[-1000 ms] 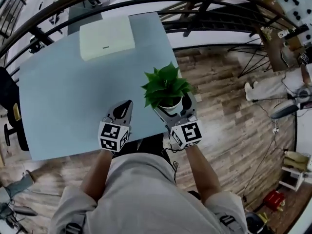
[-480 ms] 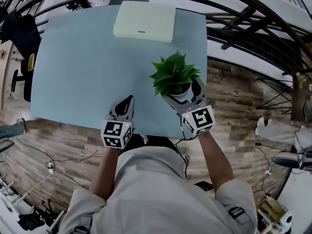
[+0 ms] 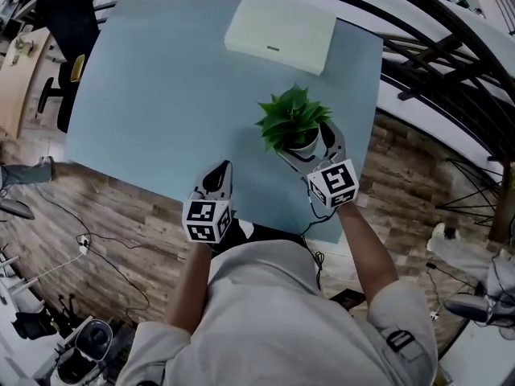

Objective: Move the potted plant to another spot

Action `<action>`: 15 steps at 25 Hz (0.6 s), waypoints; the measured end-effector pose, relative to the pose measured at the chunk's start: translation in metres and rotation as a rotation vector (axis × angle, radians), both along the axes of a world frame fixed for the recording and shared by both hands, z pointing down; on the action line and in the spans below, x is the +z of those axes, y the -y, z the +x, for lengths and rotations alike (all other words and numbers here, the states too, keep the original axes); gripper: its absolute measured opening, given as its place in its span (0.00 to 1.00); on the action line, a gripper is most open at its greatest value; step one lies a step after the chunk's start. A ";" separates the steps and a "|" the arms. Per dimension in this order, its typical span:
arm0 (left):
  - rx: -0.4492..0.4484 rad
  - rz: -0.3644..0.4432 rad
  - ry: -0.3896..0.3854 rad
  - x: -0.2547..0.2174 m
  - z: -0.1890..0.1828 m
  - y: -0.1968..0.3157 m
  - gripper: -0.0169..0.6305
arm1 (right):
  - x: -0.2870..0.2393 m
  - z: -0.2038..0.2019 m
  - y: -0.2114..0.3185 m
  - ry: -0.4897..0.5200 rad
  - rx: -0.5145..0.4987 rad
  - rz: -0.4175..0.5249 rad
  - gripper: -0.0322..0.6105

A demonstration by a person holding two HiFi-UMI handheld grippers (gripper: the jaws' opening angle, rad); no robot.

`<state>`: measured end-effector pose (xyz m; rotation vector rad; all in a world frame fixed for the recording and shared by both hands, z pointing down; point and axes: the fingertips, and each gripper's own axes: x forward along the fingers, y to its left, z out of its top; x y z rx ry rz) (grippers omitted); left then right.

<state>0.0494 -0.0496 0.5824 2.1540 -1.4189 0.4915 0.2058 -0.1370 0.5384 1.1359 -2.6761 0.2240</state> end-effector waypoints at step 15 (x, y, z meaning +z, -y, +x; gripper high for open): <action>0.018 -0.054 0.012 0.033 0.009 0.003 0.05 | 0.057 -0.019 0.007 -0.021 -0.013 -0.070 0.85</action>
